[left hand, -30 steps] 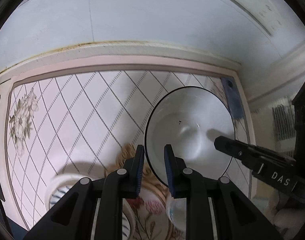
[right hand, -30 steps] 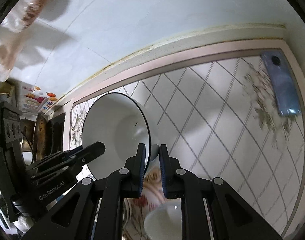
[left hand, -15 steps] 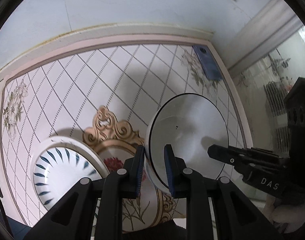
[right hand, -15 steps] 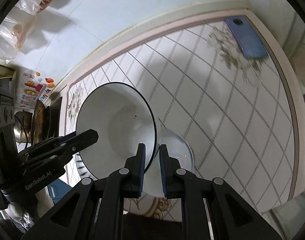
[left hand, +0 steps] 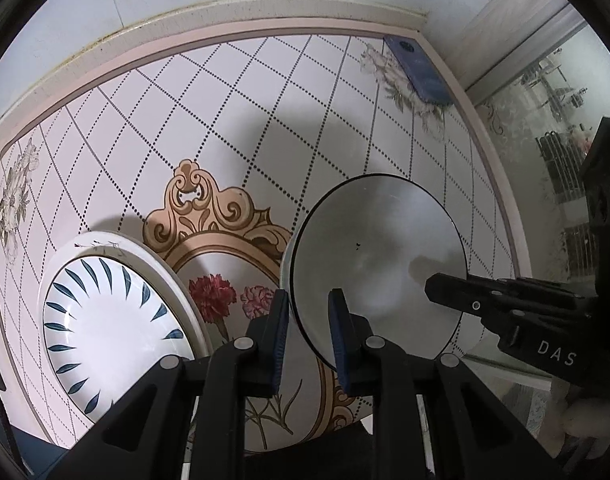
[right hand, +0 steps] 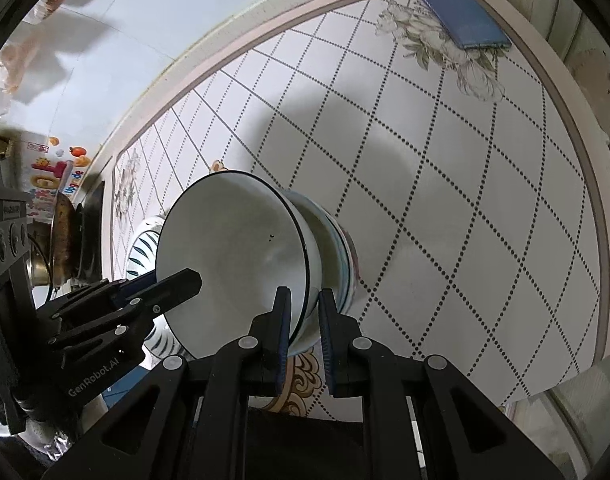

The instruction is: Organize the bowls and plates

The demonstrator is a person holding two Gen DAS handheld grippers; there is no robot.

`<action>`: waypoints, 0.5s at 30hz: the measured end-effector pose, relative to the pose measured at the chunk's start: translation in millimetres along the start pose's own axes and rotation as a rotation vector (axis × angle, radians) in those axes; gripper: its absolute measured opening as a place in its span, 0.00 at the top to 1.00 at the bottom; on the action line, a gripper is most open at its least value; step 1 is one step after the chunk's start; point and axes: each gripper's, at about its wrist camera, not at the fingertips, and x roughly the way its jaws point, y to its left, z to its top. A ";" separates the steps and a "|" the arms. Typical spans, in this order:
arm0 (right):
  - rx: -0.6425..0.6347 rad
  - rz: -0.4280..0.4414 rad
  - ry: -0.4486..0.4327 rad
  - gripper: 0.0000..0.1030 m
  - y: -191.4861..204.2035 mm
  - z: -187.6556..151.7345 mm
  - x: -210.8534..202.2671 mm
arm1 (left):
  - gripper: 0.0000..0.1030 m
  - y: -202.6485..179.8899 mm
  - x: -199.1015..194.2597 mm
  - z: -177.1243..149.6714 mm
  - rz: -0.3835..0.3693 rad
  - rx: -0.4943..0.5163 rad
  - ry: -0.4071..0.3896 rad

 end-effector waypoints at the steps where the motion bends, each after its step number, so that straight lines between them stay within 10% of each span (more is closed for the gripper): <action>1: 0.001 -0.001 0.005 0.85 -0.9 -0.2 1.4 | 0.83 -0.2 1.9 -0.3 0.001 -0.001 0.005; 15: -0.036 -0.063 0.040 0.85 0.3 10.2 7.8 | 0.83 -3.9 10.9 0.9 0.022 0.002 0.027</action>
